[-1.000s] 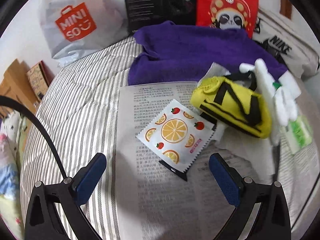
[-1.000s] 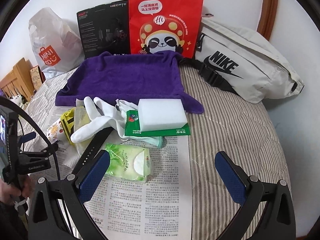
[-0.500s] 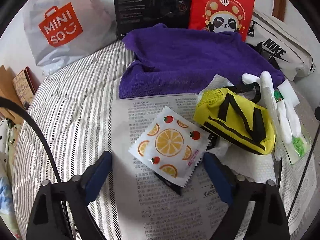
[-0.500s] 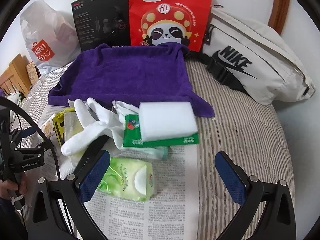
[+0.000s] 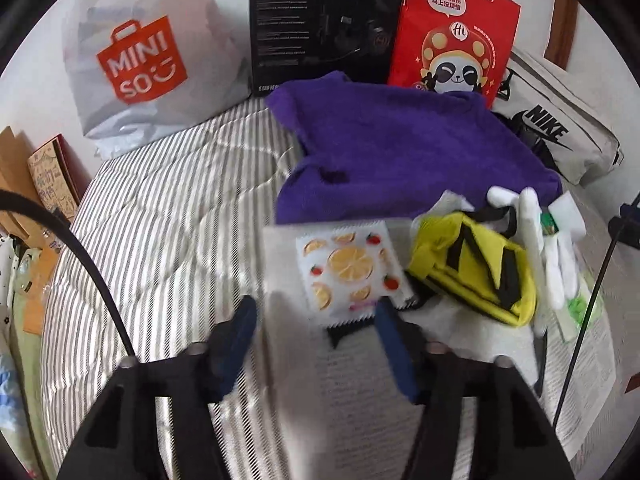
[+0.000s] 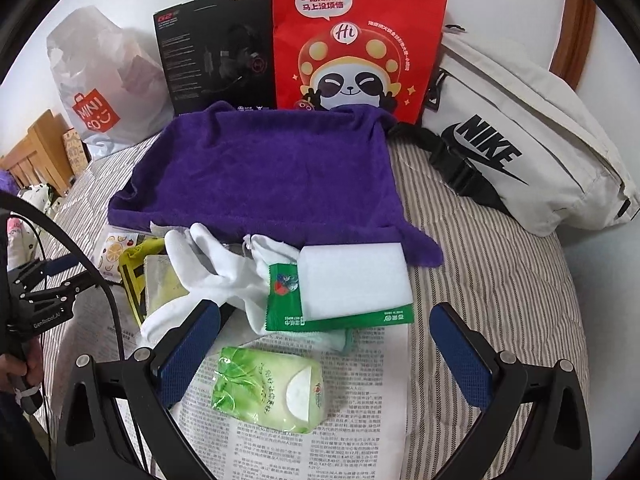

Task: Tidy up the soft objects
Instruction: 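Move the left tool toward the orange-print white sachet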

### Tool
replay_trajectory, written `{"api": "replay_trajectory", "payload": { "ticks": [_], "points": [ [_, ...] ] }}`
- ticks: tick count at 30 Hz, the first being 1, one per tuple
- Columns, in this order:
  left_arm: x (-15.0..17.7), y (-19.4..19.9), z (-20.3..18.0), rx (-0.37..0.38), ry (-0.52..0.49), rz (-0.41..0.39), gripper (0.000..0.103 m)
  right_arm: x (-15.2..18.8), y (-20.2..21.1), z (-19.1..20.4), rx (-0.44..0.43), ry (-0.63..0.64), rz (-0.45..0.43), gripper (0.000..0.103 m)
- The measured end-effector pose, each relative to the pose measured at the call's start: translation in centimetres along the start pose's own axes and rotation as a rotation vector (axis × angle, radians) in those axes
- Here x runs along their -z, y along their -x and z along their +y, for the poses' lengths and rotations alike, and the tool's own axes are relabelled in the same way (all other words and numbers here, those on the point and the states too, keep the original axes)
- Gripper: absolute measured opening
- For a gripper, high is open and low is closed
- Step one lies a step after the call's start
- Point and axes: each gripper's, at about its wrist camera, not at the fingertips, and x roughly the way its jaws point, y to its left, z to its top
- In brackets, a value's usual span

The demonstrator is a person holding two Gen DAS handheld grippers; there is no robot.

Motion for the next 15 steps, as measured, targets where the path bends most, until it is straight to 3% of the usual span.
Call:
{"api": "replay_trajectory", "payload": {
  "ticks": [6, 11, 15],
  "points": [
    [-1.8, -1.2, -1.4, -0.014, -0.001, 0.028, 0.069, -0.3, 0.2, -0.4, 0.014, 0.008, -0.001, 0.103],
    [-2.2, -3.0, -2.7, -0.09, -0.039, 0.079, 0.078, -0.2, 0.2, -0.9, 0.009, 0.0, 0.004, 0.103],
    [-2.6, -3.3, -2.4, -0.087, 0.012, 0.084, 0.087, -0.4, 0.1, -1.0, 0.004, 0.002, 0.003, 0.103]
  ]
}}
